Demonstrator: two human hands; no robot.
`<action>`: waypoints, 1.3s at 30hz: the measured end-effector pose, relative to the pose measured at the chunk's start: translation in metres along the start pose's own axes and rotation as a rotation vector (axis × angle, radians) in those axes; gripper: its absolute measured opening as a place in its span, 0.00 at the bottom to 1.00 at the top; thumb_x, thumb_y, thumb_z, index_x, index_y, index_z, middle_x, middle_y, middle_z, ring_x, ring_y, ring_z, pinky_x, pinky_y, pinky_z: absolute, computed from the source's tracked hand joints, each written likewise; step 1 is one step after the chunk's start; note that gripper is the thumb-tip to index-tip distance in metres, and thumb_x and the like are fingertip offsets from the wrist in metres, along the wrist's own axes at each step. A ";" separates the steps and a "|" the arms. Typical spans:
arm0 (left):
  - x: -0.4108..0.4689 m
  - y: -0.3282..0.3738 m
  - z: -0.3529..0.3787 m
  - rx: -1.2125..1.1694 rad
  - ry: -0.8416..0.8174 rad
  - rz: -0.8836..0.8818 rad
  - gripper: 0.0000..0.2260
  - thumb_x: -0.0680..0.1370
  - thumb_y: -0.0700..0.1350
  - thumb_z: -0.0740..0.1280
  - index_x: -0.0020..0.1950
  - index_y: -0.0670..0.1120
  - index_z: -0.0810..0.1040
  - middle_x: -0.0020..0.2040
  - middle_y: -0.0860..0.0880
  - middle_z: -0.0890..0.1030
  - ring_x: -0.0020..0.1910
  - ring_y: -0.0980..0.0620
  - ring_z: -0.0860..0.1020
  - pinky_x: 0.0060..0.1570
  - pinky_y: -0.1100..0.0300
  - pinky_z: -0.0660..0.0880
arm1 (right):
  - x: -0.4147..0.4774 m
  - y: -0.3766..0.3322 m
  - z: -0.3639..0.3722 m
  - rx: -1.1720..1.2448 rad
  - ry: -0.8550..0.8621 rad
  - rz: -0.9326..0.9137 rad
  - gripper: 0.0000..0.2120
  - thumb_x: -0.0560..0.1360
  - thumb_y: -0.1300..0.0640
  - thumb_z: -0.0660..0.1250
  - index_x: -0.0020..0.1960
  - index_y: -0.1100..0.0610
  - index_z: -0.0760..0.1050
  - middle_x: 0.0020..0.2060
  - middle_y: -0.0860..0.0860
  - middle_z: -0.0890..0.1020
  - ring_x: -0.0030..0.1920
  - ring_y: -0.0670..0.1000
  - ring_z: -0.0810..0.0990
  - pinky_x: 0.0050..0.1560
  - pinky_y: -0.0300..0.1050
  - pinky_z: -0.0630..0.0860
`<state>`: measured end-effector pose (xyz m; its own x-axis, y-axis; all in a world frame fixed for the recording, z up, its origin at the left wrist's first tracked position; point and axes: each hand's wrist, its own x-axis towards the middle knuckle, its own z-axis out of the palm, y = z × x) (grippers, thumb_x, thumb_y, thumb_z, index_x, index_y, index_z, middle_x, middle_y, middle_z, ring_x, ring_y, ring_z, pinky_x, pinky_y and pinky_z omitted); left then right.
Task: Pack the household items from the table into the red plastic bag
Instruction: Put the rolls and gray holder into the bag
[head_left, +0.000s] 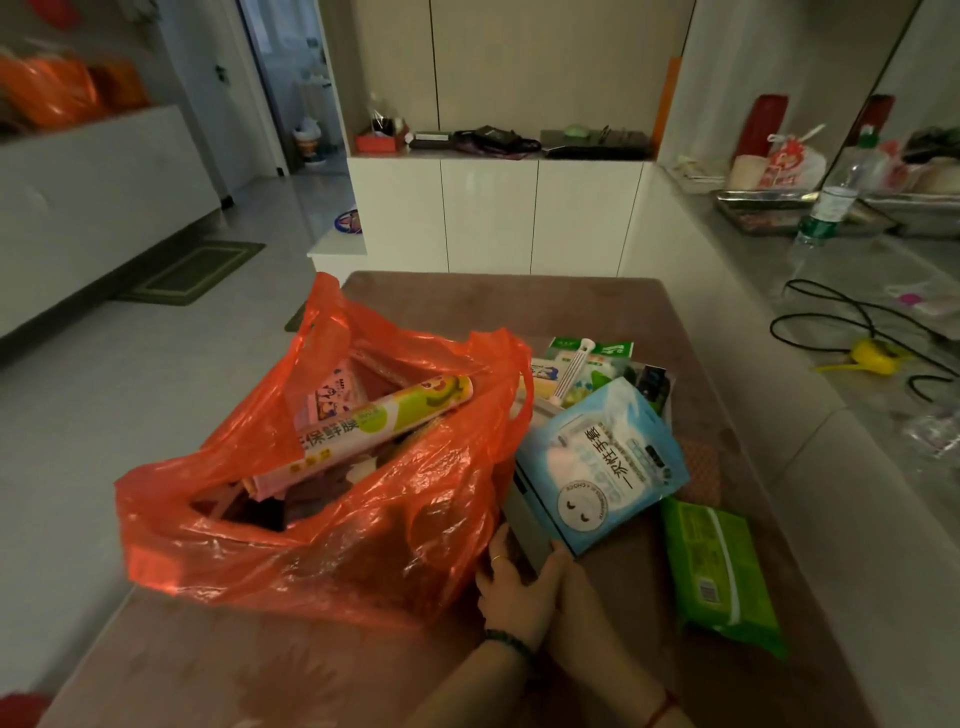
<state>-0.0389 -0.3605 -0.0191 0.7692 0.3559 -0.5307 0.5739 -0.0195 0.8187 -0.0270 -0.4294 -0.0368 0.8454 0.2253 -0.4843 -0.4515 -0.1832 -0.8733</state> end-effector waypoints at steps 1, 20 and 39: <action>0.000 0.001 -0.001 -0.010 0.029 -0.008 0.33 0.72 0.54 0.68 0.73 0.56 0.55 0.72 0.41 0.57 0.70 0.39 0.59 0.71 0.51 0.59 | -0.003 0.006 0.000 -0.042 0.035 -0.041 0.20 0.79 0.54 0.56 0.69 0.57 0.62 0.55 0.62 0.74 0.58 0.58 0.71 0.60 0.49 0.70; -0.057 0.016 -0.068 0.124 -0.553 0.533 0.27 0.72 0.50 0.68 0.65 0.66 0.60 0.69 0.54 0.69 0.67 0.59 0.69 0.70 0.57 0.65 | -0.047 -0.034 -0.023 0.588 0.086 0.201 0.29 0.59 0.52 0.72 0.60 0.56 0.75 0.52 0.62 0.82 0.52 0.62 0.80 0.58 0.62 0.74; 0.062 0.128 -0.274 0.304 0.149 0.617 0.12 0.80 0.44 0.56 0.44 0.46 0.77 0.44 0.45 0.79 0.42 0.49 0.77 0.51 0.53 0.74 | 0.039 -0.182 0.096 -0.161 -0.069 -0.833 0.39 0.60 0.60 0.79 0.56 0.33 0.60 0.55 0.34 0.73 0.55 0.30 0.74 0.54 0.29 0.72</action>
<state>0.0052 -0.0848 0.1125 0.9454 0.3194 0.0644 0.1148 -0.5116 0.8515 0.0608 -0.2951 0.0983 0.8621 0.4034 0.3066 0.3610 -0.0643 -0.9304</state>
